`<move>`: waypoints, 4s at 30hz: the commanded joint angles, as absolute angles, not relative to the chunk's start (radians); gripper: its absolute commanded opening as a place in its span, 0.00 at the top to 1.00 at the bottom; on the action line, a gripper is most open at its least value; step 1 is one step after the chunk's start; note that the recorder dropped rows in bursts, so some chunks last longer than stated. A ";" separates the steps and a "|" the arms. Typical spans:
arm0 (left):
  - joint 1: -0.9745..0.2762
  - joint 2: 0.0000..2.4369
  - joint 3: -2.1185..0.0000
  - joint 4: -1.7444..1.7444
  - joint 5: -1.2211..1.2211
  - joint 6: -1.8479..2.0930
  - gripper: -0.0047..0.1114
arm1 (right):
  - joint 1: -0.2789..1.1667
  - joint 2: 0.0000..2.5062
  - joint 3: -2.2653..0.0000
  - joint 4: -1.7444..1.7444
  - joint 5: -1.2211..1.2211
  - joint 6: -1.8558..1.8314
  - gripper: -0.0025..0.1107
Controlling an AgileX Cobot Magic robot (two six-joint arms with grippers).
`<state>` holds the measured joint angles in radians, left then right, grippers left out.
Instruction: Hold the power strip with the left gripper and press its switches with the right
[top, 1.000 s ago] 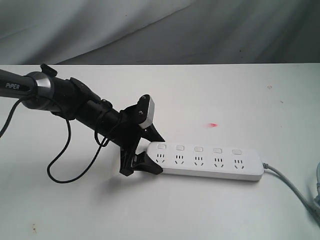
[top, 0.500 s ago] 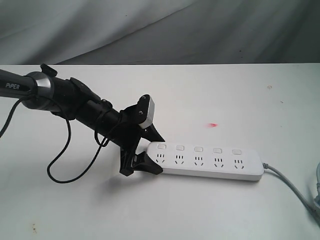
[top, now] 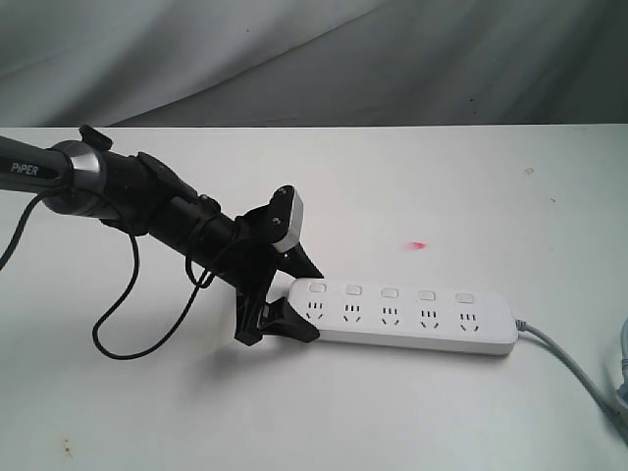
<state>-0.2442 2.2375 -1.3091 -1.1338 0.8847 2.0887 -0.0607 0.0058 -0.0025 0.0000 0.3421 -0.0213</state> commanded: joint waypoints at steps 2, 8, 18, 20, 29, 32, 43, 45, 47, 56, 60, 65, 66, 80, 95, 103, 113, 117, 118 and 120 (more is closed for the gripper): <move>-0.248 2.239 -1.317 -1.140 0.891 2.094 0.96 | -0.059 0.000 0.000 -0.008 0.340 -0.022 0.98; -0.248 2.239 -1.317 -1.118 0.969 2.094 0.76 | -0.059 0.000 0.000 -0.008 0.340 -0.022 0.98; -0.248 2.220 -1.317 -1.155 0.906 2.020 0.06 | -0.059 0.000 0.000 -0.008 0.340 -0.022 0.98; -0.248 2.189 -1.317 -1.157 0.856 1.985 0.06 | -0.059 0.000 0.000 -0.008 0.340 -0.022 0.98; -0.238 1.910 -1.317 -1.149 0.687 1.840 0.06 | -0.059 0.000 0.000 -0.008 0.340 -0.022 0.98; -0.231 1.779 -1.317 -1.148 0.600 1.760 0.07 | -0.059 0.000 0.000 -0.008 0.340 -0.022 0.98; -0.219 1.419 -1.317 -0.974 0.732 1.616 0.95 | -0.059 0.000 0.000 -0.008 0.340 -0.022 0.98; -0.219 1.371 -1.317 -0.963 0.787 1.533 0.96 | -0.059 0.000 0.000 -0.008 0.340 -0.022 0.98; -0.219 1.313 -1.317 -0.960 0.815 1.352 0.96 | -0.059 0.000 0.000 -0.008 0.340 -0.022 0.98; -0.219 1.065 -1.317 -0.962 0.805 1.141 0.96 | -0.059 0.000 0.000 -0.008 0.340 -0.022 0.98; -0.219 0.973 -1.317 -0.927 0.808 1.141 0.96 | -0.059 0.000 0.000 -0.008 0.340 -0.022 0.98; -0.219 0.860 -1.294 -0.541 0.730 1.125 0.96 | -0.059 0.000 0.000 -0.008 0.340 -0.022 0.98; -0.219 0.828 -1.270 -0.497 0.688 1.097 0.96 | -0.059 0.000 0.000 -0.008 0.340 -0.022 0.98; -0.183 0.544 -0.813 -0.168 0.325 0.480 0.96 | -0.059 0.000 0.000 -0.008 0.340 -0.022 0.98; -0.048 0.293 -0.362 -0.160 0.261 0.061 0.96 | -0.059 0.000 0.000 -0.008 0.340 -0.022 0.98; -0.048 0.174 -0.212 -0.169 0.261 0.048 0.96 | -0.059 0.000 0.000 -0.008 0.340 -0.022 0.98; -0.035 0.059 -0.107 -0.169 0.270 0.019 0.96 | -0.059 0.000 0.000 -0.008 0.340 -0.022 0.98; -0.004 0.017 -0.077 -0.169 0.307 -0.026 0.96 | -0.059 0.000 0.000 -0.008 0.340 -0.022 0.98; 0.001 0.004 -0.066 -0.169 0.310 -0.026 0.96 | -0.059 0.000 0.000 -0.008 0.340 -0.022 0.98; 0.001 0.000 -0.047 -0.169 0.312 -0.026 0.96 | -0.059 0.000 0.000 -0.008 0.340 -0.022 0.98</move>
<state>-0.0032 0.0151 -0.0706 -0.1659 0.3060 -0.0088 -0.0607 0.0058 -0.0025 0.0000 0.3421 -0.0213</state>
